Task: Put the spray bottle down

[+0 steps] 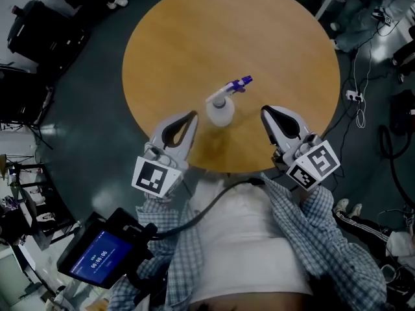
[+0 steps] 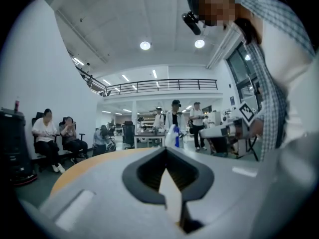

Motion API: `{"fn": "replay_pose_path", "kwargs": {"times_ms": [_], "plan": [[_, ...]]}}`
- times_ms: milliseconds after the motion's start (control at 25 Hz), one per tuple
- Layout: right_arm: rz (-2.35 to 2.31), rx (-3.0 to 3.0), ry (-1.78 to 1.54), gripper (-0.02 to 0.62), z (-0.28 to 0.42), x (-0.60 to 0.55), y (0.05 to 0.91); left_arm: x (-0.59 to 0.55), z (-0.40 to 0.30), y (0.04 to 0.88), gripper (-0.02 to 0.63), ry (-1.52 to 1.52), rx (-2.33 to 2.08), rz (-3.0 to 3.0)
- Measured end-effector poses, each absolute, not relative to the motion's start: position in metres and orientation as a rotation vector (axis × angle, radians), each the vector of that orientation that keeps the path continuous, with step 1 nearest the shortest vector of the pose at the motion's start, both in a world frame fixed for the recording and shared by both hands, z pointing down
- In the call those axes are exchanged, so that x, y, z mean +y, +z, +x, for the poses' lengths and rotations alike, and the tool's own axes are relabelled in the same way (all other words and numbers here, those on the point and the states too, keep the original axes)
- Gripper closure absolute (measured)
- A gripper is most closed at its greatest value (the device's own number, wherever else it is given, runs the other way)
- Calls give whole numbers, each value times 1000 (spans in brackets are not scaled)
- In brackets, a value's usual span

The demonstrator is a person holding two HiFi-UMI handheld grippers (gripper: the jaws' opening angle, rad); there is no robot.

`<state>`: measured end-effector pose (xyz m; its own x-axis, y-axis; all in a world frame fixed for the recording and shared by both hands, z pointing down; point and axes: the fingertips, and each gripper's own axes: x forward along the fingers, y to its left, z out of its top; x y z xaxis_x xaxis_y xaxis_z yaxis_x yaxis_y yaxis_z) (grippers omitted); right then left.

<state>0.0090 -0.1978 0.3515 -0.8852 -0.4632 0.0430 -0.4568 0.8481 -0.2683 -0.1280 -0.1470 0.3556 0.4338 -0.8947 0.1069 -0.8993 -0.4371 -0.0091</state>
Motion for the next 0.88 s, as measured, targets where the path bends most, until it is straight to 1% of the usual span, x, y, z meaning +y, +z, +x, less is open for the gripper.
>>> {"fn": "replay_pose_path", "kwargs": {"times_ms": [880], "plan": [[-738,3028,-429,592,11,-195,356,-148,-110,363,604,169,-1533,2637]]}}
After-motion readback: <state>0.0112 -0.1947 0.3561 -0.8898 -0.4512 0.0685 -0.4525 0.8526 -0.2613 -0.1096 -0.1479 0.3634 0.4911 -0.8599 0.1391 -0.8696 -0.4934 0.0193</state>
